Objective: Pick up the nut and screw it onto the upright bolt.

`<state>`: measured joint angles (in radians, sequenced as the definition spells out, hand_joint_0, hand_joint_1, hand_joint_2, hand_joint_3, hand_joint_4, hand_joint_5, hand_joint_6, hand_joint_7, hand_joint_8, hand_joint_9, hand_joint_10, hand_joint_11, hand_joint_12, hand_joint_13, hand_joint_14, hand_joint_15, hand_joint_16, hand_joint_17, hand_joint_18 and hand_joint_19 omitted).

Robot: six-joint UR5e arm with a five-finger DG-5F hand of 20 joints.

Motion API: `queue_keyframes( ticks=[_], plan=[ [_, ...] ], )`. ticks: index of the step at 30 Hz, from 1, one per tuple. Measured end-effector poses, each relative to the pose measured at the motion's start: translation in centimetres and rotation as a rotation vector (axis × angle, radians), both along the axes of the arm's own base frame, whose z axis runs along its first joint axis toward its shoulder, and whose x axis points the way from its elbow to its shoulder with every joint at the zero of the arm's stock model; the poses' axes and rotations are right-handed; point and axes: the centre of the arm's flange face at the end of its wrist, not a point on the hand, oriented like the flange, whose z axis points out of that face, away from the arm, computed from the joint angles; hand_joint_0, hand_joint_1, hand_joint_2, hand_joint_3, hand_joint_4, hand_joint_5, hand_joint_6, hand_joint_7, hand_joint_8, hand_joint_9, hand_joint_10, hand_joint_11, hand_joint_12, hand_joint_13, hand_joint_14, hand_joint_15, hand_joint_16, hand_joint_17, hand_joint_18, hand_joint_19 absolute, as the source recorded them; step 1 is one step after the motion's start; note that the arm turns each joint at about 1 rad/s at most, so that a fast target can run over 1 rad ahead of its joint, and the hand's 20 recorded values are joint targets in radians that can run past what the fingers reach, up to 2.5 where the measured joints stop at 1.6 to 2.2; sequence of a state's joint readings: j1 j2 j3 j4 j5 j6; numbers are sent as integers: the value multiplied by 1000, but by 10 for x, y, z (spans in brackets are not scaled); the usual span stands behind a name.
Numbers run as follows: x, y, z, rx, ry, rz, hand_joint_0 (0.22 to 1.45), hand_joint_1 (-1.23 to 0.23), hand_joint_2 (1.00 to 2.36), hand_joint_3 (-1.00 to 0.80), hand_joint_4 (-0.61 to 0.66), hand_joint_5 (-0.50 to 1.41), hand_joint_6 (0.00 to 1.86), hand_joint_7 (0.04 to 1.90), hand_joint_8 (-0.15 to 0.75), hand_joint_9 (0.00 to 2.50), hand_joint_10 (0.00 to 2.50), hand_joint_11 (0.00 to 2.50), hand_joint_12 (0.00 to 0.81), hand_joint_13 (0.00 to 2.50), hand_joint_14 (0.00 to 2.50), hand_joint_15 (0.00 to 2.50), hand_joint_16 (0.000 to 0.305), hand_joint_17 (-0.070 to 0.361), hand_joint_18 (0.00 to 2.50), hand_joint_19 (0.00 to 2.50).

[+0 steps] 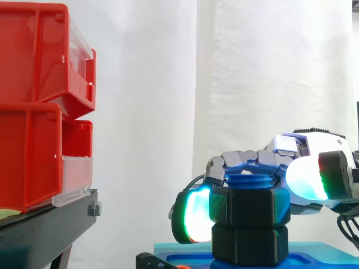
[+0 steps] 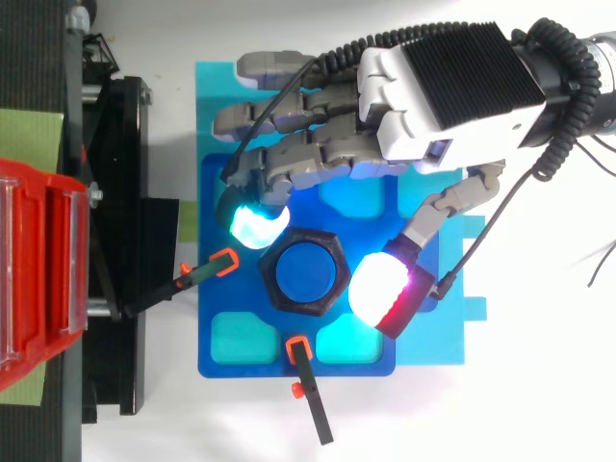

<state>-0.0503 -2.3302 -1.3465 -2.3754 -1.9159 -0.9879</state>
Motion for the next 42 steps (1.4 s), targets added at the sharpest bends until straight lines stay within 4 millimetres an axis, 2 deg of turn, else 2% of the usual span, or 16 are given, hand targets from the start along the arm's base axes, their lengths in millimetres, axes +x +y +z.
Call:
queue_keyframes(
  ticks=[11, 23, 42],
  plan=[
    [-1, -2, 0, 4, 4, 0, 431, -288, 1000, -500, 184, -8, 501, 1418, 284, 794, 0, 17, 363, 397, 0, 0, 49, 109, 22, 22],
    [-1, -3, 0, 4, 4, 1, 439, -303, 1000, -500, 150, 18, 545, 1354, 280, 954, 0, 18, 351, 495, 0, 0, 48, 107, 110, 26],
    [1, -4, 4, 3, -2, 4, 446, -316, 1000, -500, 108, 58, 538, 1377, 250, 1199, 0, 21, 328, 663, 0, 16, 43, 98, 298, 51]
  ],
)
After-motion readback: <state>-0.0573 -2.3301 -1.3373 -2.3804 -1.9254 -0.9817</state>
